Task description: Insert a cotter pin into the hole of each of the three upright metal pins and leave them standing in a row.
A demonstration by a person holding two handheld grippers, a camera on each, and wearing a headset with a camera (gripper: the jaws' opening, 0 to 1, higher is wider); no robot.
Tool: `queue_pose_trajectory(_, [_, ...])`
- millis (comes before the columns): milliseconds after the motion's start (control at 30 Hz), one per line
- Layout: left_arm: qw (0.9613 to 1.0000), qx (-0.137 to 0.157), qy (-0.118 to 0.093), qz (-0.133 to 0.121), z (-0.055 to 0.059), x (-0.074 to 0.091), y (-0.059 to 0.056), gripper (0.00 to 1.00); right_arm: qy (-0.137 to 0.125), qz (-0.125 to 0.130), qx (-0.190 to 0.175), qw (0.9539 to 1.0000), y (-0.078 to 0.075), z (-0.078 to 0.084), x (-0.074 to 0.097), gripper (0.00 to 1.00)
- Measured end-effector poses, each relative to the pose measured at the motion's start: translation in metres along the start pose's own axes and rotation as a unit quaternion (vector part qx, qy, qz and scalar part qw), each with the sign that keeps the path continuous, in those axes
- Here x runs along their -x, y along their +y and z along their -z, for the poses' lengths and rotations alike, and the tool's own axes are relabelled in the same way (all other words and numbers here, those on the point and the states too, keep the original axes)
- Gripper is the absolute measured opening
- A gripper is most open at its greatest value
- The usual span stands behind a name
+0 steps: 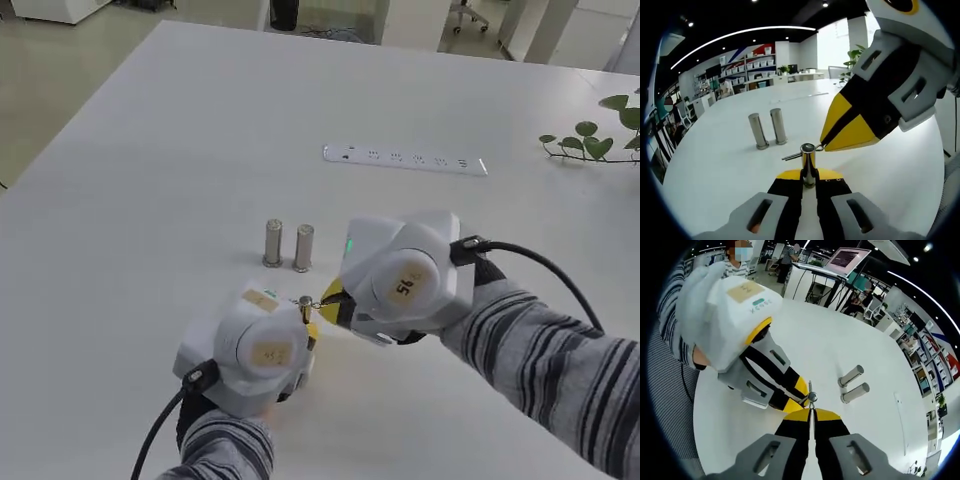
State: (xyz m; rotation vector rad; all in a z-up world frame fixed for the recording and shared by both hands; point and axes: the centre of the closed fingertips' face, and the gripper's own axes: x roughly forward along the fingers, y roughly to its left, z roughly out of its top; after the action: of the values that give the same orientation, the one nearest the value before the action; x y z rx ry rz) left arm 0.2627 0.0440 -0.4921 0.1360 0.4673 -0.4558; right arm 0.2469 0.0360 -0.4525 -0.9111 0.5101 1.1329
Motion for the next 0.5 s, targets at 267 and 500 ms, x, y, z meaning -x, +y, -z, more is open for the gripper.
queue_pose_trajectory(267, [1.0, -0.005, 0.003, 0.003, -0.0007, -0.0004, 0.0009, 0.05, 0.0, 0.002, -0.013, 0.9999, -0.0007, -0.0002, -0.0033, 0.0])
queue_pose_trajectory(500, [1.0, -0.008, 0.001, 0.002, -0.0009, -0.0002, 0.001, 0.05, -0.004, 0.007, -0.048, 0.9988, -0.0028, 0.004, -0.0019, 0.0])
